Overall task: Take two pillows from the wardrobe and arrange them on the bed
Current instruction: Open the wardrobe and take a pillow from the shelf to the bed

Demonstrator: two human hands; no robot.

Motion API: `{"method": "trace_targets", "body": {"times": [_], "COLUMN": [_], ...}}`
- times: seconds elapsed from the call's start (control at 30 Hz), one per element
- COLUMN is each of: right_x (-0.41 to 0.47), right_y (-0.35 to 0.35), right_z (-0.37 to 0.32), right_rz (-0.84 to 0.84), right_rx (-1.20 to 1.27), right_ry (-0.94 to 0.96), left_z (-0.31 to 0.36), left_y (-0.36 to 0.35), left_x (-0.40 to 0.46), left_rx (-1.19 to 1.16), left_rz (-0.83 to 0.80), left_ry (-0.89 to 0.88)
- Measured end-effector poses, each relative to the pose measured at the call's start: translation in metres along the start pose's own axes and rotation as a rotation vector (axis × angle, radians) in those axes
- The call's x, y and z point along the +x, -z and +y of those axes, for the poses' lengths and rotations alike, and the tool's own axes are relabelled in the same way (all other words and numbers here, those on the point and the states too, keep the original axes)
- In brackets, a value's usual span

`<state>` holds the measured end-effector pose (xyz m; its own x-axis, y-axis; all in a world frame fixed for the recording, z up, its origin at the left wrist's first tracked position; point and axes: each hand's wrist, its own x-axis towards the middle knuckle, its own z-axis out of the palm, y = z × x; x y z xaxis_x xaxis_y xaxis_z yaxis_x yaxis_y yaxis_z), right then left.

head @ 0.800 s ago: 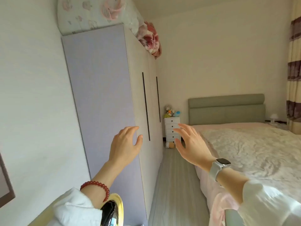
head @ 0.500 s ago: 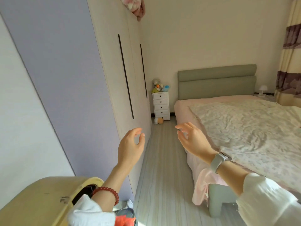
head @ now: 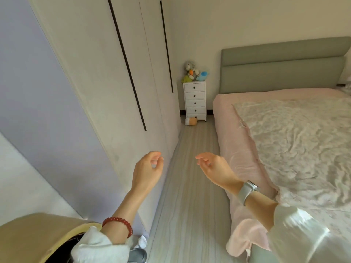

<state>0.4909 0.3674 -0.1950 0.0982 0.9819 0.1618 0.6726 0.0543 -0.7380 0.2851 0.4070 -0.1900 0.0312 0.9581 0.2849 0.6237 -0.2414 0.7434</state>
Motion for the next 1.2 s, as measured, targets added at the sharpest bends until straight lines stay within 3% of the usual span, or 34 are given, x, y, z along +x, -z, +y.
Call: {"method": "trace_targets", "body": {"times": [0.2, 0.43, 0.6, 0.7, 0.97, 1.07, 1.2], "right_x": [0.195, 0.439, 0.563, 0.634, 0.775, 0.806, 0.818], "right_y": [-0.016, -0.017, -0.039, -0.064, -0.15, -0.178, -0.198], "right_z": [0.008, -0.037, -0.058, -0.078, -0.116, -0.108, -0.112], "right_rz": [-0.01, -0.032, 0.014, 0.063, 0.157, 0.224, 0.292], "right_rx": [0.017, 0.028, 0.082, 0.043, -0.222, -0.189, -0.172], "right_ry": [0.138, 0.33, 0.514, 0.729, 1.401, 1.53, 1.559], "left_z": [-0.022, -0.012, -0.012, -0.03, -0.07, -0.073, -0.069], "left_y": [-0.035, -0.012, 0.0, -0.001, -0.032, -0.045, -0.061], "left_x": [0.187, 0.42, 0.511, 0.547, 0.612, 0.631, 0.642], "left_rx": [0.04, 0.141, 0.306, 0.481, 1.0, 1.058, 1.051], "left_rz": [0.108, 0.359, 0.641, 0.809, 1.245, 1.368, 1.377], "left_ry": [-0.024, -0.084, -0.167, -0.201, 0.043, 0.168, 0.367]}}
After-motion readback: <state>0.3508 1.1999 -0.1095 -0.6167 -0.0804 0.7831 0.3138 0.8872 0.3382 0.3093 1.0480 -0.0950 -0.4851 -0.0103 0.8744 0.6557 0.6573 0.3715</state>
